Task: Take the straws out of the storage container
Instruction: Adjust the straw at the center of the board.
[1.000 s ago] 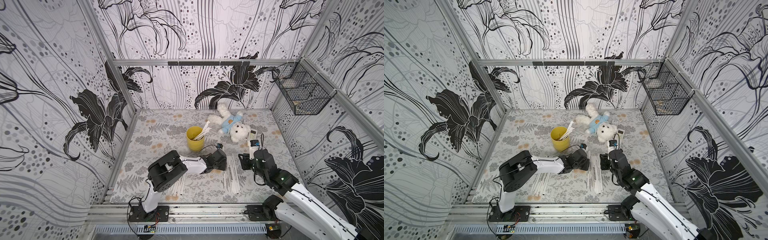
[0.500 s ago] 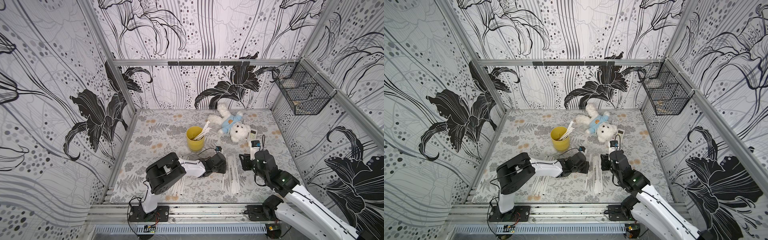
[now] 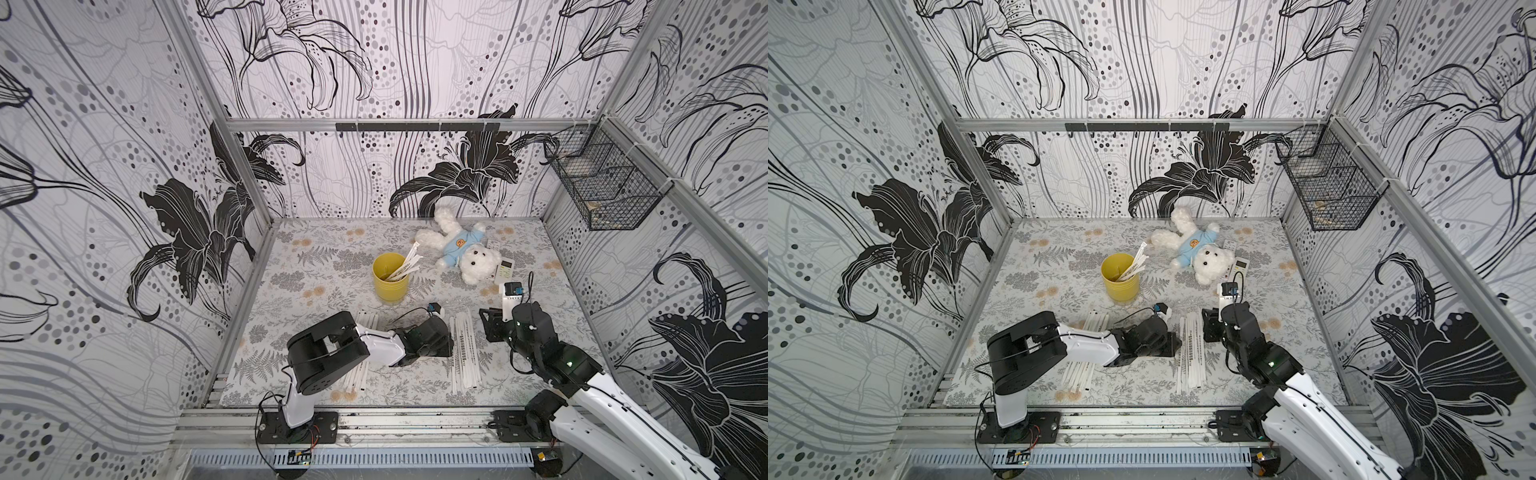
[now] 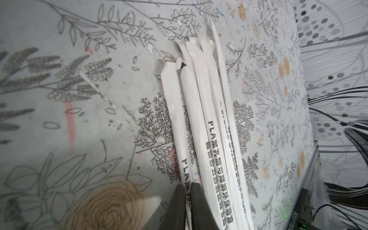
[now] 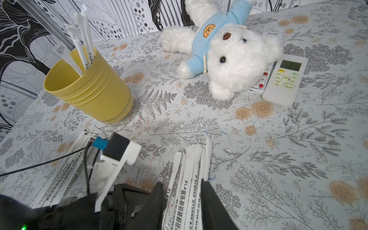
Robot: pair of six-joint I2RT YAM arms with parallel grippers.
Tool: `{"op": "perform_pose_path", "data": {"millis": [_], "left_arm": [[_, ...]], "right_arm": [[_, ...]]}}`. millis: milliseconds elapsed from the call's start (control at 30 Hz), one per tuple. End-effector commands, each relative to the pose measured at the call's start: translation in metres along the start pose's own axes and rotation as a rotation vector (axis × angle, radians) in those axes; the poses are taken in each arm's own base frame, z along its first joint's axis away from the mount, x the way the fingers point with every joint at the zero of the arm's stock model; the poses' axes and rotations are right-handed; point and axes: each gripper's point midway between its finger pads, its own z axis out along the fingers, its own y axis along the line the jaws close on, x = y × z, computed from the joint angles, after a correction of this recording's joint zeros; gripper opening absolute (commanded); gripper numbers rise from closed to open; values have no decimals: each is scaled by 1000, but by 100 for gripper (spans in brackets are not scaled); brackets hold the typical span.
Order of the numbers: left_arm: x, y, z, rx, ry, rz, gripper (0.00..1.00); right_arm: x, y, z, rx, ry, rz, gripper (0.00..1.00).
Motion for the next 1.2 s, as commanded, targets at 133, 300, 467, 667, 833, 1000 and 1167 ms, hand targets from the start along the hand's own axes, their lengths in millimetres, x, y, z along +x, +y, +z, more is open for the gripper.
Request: {"op": "perform_pose_path", "data": {"millis": [133,300,467,667,833,1000,1167], "left_arm": [[-4,-15,-7,140,-56,-137,15],[-3,-22,-2,177,-45,-154,15],[1,-31,1,221,-19,-172,14],[-9,-40,-11,245,-50,-152,14],[-62,-54,-63,149,-256,43,14],[-119,-55,-137,-52,-467,254,14],[-157,-26,-200,-196,-598,303,15]], "right_arm": [[2,-3,1,9,-6,-13,35],[0,-3,0,10,-11,-13,35],[1,-3,2,14,-7,-16,35],[-5,0,-1,1,-24,-14,35],[-18,17,1,-61,-23,-43,40],[-43,58,13,-201,-1,-88,42],[-83,89,24,-267,-43,-114,40]]}}
